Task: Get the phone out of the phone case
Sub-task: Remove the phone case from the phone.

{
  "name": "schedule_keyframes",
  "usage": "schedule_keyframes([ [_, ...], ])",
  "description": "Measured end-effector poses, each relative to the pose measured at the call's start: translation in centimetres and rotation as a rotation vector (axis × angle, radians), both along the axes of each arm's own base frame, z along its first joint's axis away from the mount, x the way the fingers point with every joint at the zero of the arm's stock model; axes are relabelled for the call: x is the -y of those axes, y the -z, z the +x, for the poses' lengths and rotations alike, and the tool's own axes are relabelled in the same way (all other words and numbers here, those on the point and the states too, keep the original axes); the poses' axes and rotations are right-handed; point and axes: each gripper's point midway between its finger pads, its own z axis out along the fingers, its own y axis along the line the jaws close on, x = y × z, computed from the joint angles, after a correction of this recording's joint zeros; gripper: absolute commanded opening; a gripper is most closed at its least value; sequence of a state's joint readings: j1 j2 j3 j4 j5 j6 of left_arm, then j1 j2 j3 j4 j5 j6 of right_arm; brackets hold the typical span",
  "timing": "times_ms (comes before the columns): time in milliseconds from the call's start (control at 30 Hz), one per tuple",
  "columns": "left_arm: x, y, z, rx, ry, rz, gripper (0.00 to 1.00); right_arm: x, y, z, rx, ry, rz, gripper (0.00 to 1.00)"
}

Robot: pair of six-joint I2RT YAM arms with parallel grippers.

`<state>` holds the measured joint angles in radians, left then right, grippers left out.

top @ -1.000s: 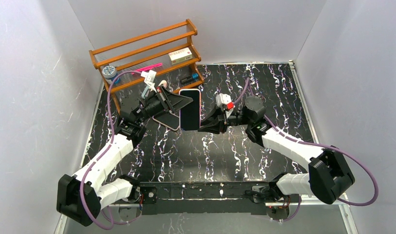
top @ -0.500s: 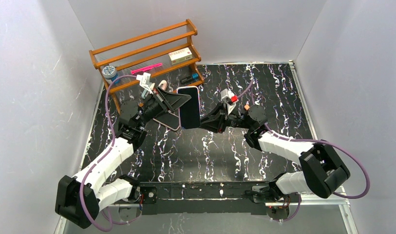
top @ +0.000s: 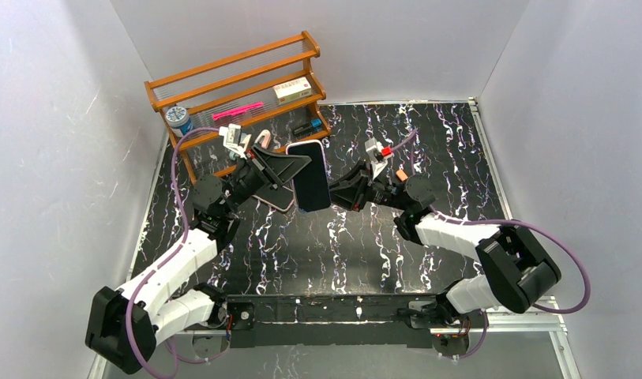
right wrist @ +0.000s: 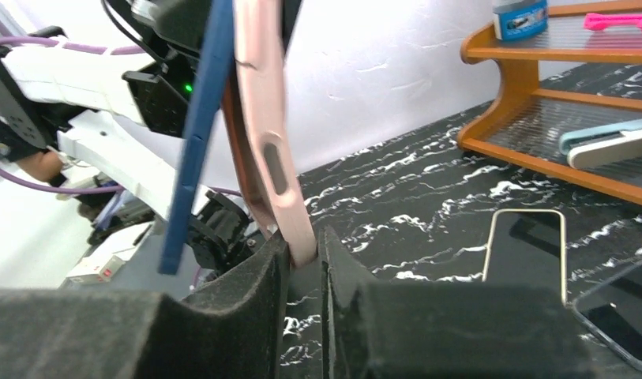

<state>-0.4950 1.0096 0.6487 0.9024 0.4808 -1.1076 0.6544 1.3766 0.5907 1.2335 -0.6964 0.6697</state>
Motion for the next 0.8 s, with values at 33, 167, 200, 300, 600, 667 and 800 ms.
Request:
schedule_keyframes([
  [33, 0.0, 0.1, 0.1, -0.001, -0.005, 0.0, 0.0, -0.1, 0.0, -0.1, -0.009, -0.009, 0.005, 0.31],
  [167, 0.7, 2.3, 0.4, -0.065, 0.011, 0.032, 0.0, 0.0, -1.5, -0.7, 0.02, -0.033, 0.063, 0.36],
  [200, 1.1, 2.8, 0.3, -0.084, 0.028, 0.037, 0.0, 0.1, -1.6, -0.7, 0.019, -0.034, 0.065, 0.36],
  [300, 1.4, 3.0, 0.4, -0.087, 0.035, 0.038, 0.0, 0.2, -1.5, -0.5, -0.001, -0.032, 0.064, 0.36],
  [600, 1.9, 3.7, 1.2, -0.085, 0.028, 0.052, 0.0, 0.2, -0.9, -0.1, -0.079, -0.031, 0.05, 0.07],
  [667, 2.1, 4.1, 1.8, -0.09, 0.022, 0.06, 0.0, 0.3, -0.6, 0.4, -0.106, -0.015, 0.043, 0.01],
  [800, 2.5, 5.8, 3.5, -0.126, -0.007, 0.086, 0.15, 0.4, 1.1, 1.9, -0.203, 0.047, 0.001, 0.01],
])
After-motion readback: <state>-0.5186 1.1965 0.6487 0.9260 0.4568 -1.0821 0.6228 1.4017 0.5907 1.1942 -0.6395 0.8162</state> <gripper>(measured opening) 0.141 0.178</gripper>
